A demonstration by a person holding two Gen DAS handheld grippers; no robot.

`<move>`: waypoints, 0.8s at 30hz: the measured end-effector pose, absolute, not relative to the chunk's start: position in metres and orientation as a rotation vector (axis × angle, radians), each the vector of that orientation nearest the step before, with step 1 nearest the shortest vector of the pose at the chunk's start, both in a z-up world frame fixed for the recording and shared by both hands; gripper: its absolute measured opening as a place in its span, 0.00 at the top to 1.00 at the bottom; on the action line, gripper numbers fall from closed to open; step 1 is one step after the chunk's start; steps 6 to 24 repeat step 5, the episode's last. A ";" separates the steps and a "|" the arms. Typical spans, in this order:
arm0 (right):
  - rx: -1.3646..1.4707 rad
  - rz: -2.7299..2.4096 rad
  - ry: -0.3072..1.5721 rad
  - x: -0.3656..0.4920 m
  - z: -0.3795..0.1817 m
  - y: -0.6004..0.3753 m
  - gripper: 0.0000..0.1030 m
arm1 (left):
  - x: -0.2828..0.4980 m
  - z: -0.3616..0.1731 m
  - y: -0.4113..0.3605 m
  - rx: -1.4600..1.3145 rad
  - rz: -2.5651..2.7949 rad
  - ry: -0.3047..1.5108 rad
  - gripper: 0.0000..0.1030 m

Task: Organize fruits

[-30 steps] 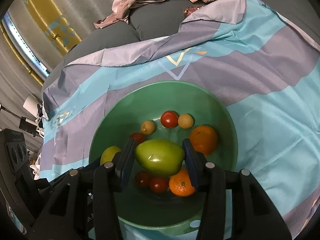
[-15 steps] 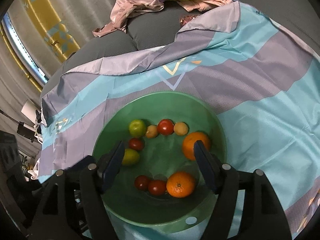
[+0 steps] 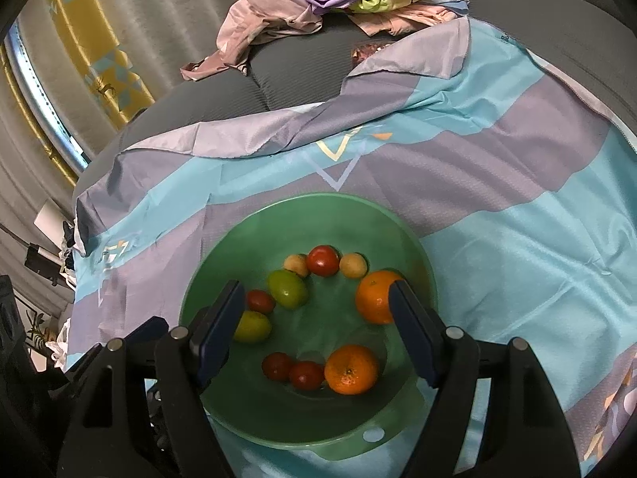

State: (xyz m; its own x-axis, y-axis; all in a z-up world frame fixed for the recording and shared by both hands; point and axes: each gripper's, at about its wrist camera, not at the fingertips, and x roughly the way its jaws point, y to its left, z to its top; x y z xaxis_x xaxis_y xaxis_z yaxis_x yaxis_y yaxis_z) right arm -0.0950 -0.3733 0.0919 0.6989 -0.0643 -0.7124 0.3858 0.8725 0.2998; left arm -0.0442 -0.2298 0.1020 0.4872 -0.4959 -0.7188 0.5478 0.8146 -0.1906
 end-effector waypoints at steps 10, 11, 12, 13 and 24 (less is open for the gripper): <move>0.448 -0.272 0.757 -0.095 0.093 -0.373 0.27 | -0.043 0.102 -0.224 0.049 -0.629 0.862 0.30; 0.448 -0.272 0.757 -0.095 0.093 -0.373 0.27 | -0.043 0.102 -0.224 0.049 -0.629 0.862 0.30; 0.448 -0.272 0.757 -0.095 0.093 -0.373 0.27 | -0.043 0.102 -0.224 0.049 -0.629 0.862 0.30; 0.448 -0.272 0.757 -0.095 0.093 -0.373 0.27 | -0.043 0.102 -0.224 0.049 -0.629 0.862 0.30; 0.448 -0.272 0.757 -0.095 0.093 -0.373 0.27 | -0.043 0.102 -0.224 0.049 -0.629 0.862 0.30</move>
